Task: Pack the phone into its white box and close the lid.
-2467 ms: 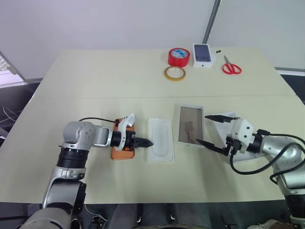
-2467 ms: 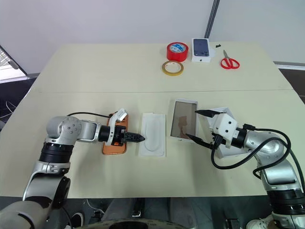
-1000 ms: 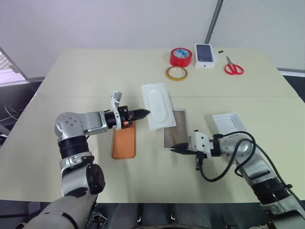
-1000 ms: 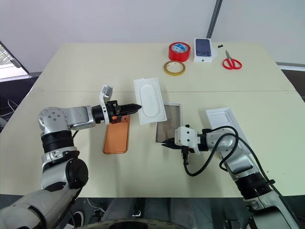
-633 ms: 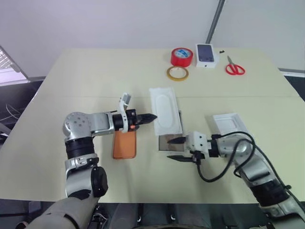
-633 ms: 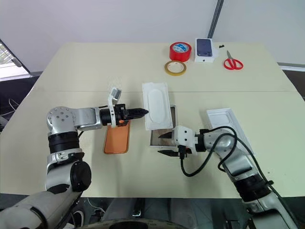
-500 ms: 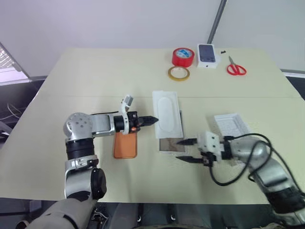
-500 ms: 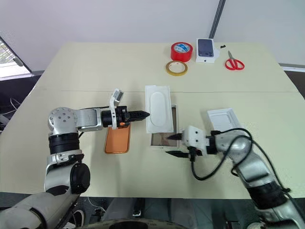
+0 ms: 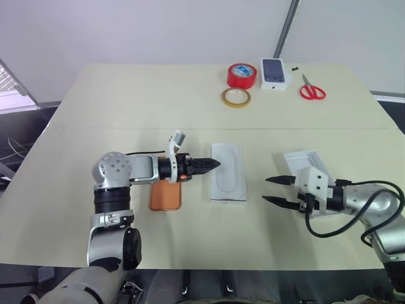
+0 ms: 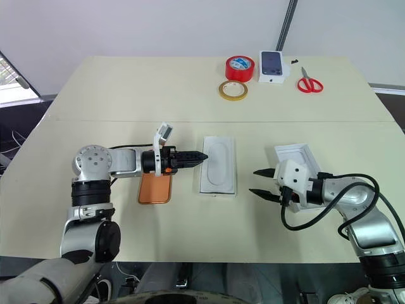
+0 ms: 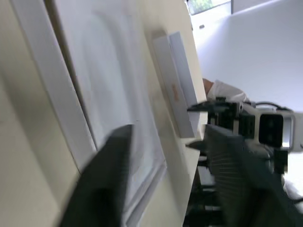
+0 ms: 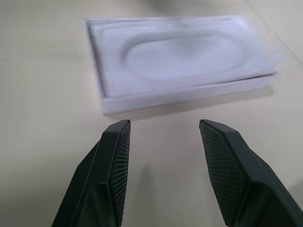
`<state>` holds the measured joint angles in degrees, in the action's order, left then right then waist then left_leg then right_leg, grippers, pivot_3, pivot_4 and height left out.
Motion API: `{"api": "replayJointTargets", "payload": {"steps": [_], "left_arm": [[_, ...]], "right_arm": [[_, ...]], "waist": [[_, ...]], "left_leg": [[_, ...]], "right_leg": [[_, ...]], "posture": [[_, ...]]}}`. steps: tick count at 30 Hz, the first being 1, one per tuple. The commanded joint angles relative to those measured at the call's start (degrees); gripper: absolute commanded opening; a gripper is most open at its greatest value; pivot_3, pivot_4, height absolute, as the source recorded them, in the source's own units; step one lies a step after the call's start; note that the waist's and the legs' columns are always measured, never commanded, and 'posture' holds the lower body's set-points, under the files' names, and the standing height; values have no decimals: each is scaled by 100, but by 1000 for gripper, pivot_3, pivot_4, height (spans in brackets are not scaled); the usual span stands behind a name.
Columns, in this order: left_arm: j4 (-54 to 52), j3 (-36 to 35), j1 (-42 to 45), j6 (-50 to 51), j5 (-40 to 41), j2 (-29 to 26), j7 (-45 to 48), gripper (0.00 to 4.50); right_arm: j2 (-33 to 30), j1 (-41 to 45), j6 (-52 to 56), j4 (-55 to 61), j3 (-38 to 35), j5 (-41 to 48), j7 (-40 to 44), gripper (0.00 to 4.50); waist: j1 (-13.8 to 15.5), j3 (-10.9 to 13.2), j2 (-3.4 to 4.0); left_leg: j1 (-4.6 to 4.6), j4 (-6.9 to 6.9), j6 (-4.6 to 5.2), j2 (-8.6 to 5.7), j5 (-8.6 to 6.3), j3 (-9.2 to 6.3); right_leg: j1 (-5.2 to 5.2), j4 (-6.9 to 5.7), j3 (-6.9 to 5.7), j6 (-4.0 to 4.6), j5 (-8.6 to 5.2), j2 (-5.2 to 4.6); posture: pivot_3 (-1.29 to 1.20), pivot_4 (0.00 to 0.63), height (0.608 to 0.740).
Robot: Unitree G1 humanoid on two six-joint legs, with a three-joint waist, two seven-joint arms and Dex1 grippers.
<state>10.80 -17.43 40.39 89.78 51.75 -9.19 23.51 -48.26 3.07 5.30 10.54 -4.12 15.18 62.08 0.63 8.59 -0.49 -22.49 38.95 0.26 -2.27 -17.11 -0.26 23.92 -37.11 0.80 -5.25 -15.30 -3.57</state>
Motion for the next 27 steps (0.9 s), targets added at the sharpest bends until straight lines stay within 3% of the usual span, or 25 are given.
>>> {"api": "replayJointTargets", "payload": {"steps": [1, 6, 9, 12, 15, 19, 27], "left_arm": [[-180, 1, 62, 31, 81, -147, 161, 4388], [-791, 245, -53, -961, -70, -469, 574, 4457], [-1197, 513, -352, -2173, -539, -872, 1068, 4500], [-1041, 735, -630, -2939, -1029, -1501, 1475, 4500], [-919, 854, -859, -3831, -1540, -1923, 1690, 4500], [-931, 594, -1159, -4045, -1363, -2228, 2146, 4500], [-1600, 630, -2427, -5713, -1861, -2489, 2802, 4500]], "right_arm": [[35, 249, -296, -266, -109, -68, -91, 2428], [459, 918, -179, -442, 0, 136, -312, 2428], [701, 1175, 248, -330, 193, 339, -300, 1607], [1153, 1550, 75, -504, 747, -159, -579, 30], [1536, 1820, -35, -722, 1206, -598, -810, 30], [1816, 2013, -106, -917, 1697, -1047, -940, 30], [1290, 1970, -374, -1022, 2342, -1682, -310, 30]], "waist": [[-2, 0, 0], [-35, 1, -1], [-52, 0, 2], [-103, 0, 2], [-130, 0, 3], [-114, 2, 4], [-128, 3, 5]], "left_leg": [[0, 0, 0, 0, 0, 0], [0, 0, -4, 0, 3, 0], [0, -3, -8, 1, 5, 0], [2, -9, -10, 2, 6, -1], [2, -16, -13, 2, 8, -1], [-12, -15, -10, 1, 7, -1], [-27, -15, 6, 1, -2, 0]], "right_leg": [[0, -1, 0, 0, 0, 0], [3, -2, 0, 0, 0, 1], [4, -3, 0, 0, 0, 1], [7, -2, 0, 2, 0, 1], [12, -4, 1, 2, -1, 1], [24, -4, 0, 3, 0, -3], [39, -1, -1, 4, 0, -8]], "posture": [[0, 150, 740], [0, 150, 740], [0, 150, 740], [0, 150, 740], [0, 150, 740], [0, 150, 740], [0, 150, 740]]}}
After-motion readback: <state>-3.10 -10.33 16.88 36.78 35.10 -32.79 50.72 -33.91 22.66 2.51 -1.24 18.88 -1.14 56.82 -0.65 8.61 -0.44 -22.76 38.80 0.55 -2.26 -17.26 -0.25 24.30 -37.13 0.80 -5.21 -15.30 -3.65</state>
